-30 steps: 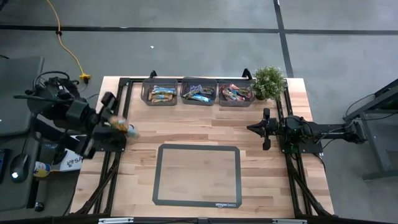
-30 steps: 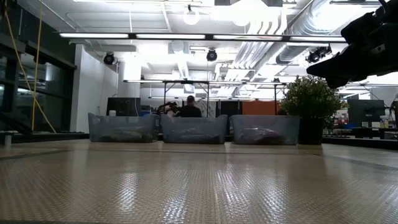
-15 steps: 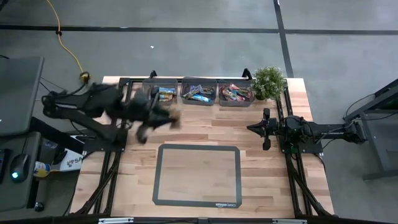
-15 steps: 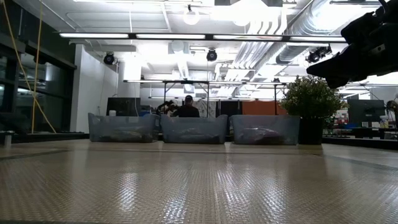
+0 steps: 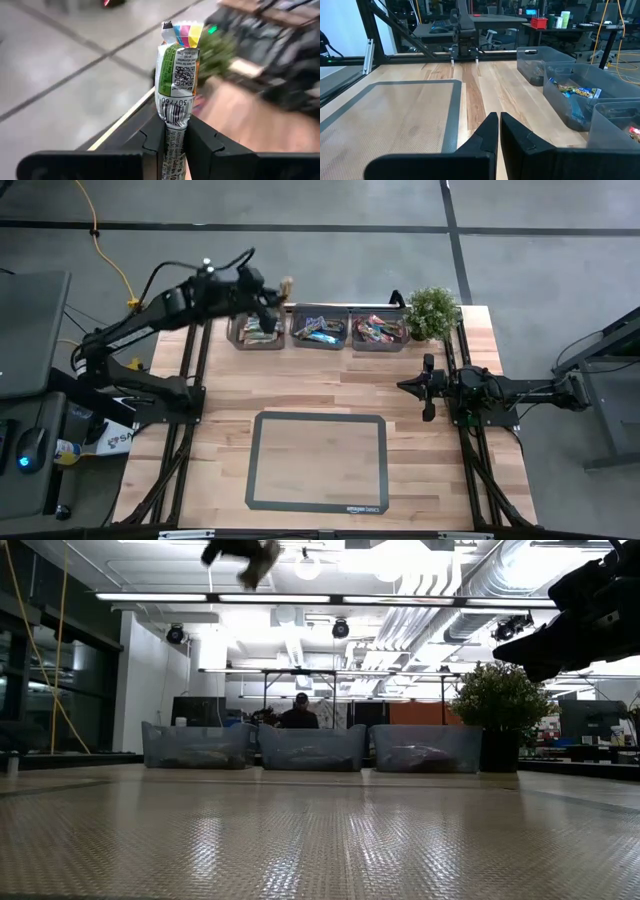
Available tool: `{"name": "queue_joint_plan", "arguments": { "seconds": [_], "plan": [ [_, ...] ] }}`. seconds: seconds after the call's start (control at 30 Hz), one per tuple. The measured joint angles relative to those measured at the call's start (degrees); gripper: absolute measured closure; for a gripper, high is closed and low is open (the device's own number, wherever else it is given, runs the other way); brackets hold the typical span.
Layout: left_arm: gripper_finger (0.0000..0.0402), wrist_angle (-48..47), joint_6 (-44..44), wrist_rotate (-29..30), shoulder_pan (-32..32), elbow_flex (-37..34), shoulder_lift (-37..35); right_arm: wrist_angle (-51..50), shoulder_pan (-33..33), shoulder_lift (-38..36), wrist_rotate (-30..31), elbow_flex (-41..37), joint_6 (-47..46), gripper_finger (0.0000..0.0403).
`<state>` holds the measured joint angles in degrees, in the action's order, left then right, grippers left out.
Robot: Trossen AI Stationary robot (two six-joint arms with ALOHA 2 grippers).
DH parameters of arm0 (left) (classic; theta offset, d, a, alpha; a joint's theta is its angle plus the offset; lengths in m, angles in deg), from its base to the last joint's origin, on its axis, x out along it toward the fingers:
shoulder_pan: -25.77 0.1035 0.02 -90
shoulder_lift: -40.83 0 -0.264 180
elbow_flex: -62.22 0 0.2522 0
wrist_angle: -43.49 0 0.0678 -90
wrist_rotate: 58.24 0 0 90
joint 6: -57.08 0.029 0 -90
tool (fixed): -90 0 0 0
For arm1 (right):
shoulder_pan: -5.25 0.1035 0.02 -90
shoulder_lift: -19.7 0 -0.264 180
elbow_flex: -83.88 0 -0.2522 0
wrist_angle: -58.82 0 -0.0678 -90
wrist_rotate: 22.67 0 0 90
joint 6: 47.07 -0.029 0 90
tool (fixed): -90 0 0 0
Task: Pick and place Granola Bars by type
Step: Put the orange granola bar into the left black bin
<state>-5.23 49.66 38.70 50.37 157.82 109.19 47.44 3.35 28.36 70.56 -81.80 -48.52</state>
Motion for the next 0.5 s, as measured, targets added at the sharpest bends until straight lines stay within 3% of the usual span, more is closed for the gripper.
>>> {"name": "queue_joint_plan", "arguments": {
  "seconds": [0.3, 0.5],
  "plan": [
    [0.0347, -13.1, 11.6, -13.2, 20.5, 0.0, 7.0, 0.0, 0.0, 0.0, 0.0, 0.0, 0.0, 0.0401],
    [0.0347, -24.6, 26.7, -11.3, 27.6, 0.0, 13.1, 0.0, 0.0, 0.0, 0.0, 0.0, 0.0, 0.0401]
  ]
}}
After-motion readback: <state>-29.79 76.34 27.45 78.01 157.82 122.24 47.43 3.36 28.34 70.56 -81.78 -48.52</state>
